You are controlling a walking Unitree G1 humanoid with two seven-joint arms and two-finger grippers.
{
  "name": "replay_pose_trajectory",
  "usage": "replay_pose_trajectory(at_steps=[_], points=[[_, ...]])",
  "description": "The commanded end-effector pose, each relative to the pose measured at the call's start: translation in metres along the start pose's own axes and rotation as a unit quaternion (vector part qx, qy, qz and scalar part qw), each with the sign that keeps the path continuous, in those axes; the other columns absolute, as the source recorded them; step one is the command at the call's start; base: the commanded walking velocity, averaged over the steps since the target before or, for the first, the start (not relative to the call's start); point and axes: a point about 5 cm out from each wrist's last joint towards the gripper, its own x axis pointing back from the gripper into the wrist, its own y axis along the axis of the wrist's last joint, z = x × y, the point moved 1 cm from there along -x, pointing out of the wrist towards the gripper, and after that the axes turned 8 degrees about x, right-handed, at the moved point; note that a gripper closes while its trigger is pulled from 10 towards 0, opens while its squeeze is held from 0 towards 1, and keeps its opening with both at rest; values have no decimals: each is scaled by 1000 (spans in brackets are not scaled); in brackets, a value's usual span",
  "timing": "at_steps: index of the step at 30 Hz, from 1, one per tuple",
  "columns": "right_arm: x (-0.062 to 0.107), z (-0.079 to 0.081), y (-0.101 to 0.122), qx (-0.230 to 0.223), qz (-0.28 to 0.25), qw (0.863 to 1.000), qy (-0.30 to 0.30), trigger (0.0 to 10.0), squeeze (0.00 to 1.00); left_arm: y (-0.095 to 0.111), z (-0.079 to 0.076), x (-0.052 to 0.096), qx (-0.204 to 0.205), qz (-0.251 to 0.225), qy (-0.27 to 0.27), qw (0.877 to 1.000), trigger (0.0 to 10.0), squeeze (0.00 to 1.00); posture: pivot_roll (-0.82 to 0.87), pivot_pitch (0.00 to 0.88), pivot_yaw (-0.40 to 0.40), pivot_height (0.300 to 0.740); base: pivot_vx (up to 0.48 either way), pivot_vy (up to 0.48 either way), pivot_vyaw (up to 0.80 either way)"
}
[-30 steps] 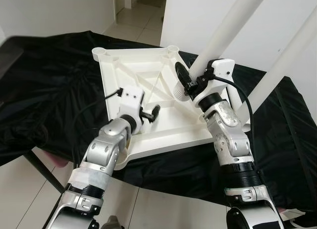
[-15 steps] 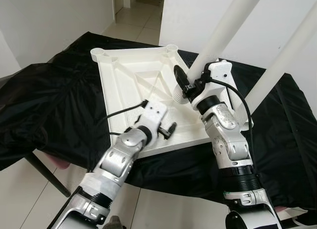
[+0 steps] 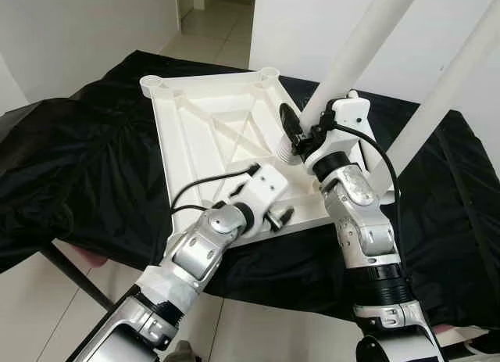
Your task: Building children table
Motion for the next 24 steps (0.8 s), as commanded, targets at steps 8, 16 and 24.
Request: replay_pose_trajectory(at_steps=[8,16,24], points=[[2,0,7,7,-7,1000,-7,10000,0,-16,1,-14,41,72,26,996,10000,0,98,42,-7,740,0,0,0],[2,1,6,6,-7,1000,-11,10000,0,-9,30,-19,140,67,120,981,10000,0,99,41,3,740,0,0,0],[1,4,6,4,-6,1000,-8,10000,0,-5,41,-22,160,64,157,972,10000,0,101,37,-1,740,0,0,0]])
